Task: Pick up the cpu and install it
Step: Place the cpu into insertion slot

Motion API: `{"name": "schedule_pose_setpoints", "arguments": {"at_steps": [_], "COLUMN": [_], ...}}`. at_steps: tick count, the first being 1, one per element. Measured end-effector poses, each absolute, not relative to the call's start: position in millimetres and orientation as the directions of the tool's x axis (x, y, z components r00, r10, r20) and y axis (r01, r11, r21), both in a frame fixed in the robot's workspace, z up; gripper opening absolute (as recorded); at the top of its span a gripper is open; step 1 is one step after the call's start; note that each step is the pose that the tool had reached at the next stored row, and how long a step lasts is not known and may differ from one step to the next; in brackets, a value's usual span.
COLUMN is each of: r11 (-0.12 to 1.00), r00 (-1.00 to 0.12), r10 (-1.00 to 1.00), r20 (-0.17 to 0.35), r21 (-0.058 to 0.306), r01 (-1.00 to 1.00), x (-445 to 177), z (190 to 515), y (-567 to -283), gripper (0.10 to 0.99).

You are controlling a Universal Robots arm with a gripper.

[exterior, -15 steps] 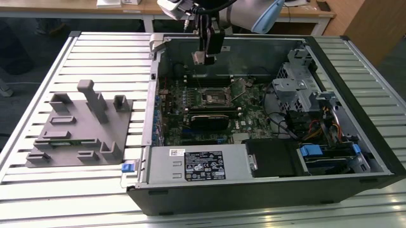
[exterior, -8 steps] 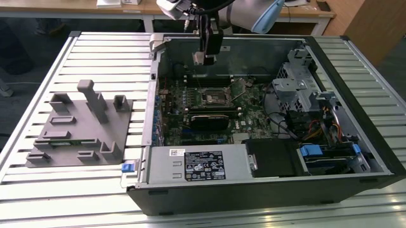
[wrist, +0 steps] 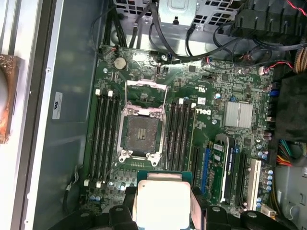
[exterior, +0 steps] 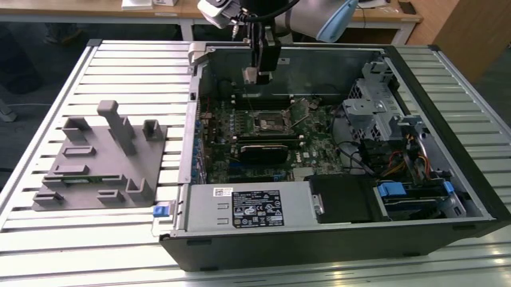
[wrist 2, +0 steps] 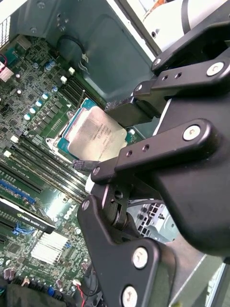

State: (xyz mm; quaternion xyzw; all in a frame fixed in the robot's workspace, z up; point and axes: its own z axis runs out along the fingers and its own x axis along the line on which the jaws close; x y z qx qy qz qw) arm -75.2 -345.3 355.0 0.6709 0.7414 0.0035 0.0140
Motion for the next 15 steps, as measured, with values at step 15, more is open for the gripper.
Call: {"name": "schedule_pose_setpoints", "arguments": {"at_steps": [15], "r11": [0.100], "r00": [-0.099], "r10": [0.995], "r20": [-0.016], "r21": [0.024], "r01": [0.995], "x": [-75.2], "z": [351.4], "y": [-345.3], "gripper": [0.529]}}
